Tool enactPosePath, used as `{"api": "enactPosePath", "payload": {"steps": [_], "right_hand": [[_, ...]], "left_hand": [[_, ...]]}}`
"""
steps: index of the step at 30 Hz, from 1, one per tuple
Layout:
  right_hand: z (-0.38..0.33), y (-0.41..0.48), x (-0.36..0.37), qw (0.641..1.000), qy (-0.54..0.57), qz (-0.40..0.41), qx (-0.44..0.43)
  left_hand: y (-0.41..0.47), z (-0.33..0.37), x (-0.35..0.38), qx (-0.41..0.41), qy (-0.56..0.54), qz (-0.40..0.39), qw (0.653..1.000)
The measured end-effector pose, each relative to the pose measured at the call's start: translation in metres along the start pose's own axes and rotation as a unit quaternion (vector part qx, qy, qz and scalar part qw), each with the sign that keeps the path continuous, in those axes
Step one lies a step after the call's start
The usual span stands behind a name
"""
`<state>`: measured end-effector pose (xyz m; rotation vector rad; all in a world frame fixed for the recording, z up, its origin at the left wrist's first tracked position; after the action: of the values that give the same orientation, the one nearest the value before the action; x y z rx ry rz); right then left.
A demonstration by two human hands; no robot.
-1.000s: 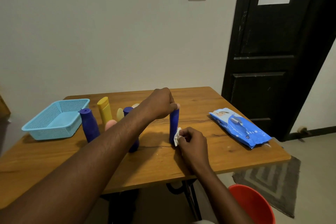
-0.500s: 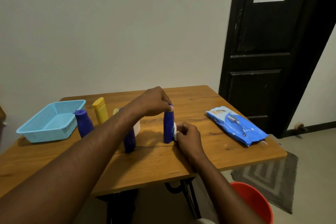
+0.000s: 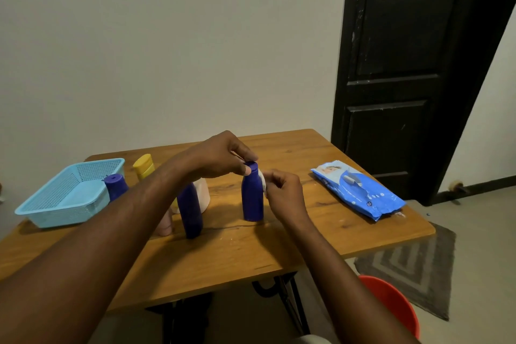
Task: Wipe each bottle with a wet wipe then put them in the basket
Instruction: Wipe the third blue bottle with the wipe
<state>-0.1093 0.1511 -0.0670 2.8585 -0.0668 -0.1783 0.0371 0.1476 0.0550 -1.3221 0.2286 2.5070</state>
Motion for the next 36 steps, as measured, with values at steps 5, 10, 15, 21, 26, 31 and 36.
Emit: {"api": "enactPosePath", "payload": {"steps": [5,10,15,21,26,31,36], "right_hand": [[0.014,-0.016,-0.002,0.999,0.026,-0.008,0.018],[-0.008,-0.009,0.000,0.996,0.085,0.036,-0.011],[0.001,-0.017,0.002,0.999,0.044,0.021,-0.011],[0.031,-0.033,0.004,0.995,-0.076,-0.026,0.064],[0.021,-0.047,0.001,0.996,-0.072,0.028,0.046],[-0.003,-0.046,-0.011,0.995,-0.023,0.085,-0.036],[-0.039,-0.024,-0.019,0.987,-0.090,0.071,-0.114]], "left_hand": [[-0.001,0.003,0.005,0.015,-0.001,0.005,1.000],[-0.002,0.005,0.012,0.035,0.012,0.005,0.999],[-0.005,0.000,0.014,0.034,0.003,0.048,0.998],[-0.004,0.004,0.018,0.012,0.011,0.079,0.997],[-0.005,0.003,0.017,0.008,0.026,0.095,0.995],[-0.008,-0.004,0.012,0.012,-0.004,0.102,0.995],[-0.010,-0.009,0.020,0.028,-0.041,0.147,0.988]]}}
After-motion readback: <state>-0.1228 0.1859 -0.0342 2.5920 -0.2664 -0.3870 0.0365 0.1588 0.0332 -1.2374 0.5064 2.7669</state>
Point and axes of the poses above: each hand's wrist, its own y-axis towards the middle knuckle, its own x-axis out of the palm, z = x × y, the point moved 3 cm from there along y, towards the middle knuckle, and after that the axes turned 2 degrees about -x, right-handed, at the moved point
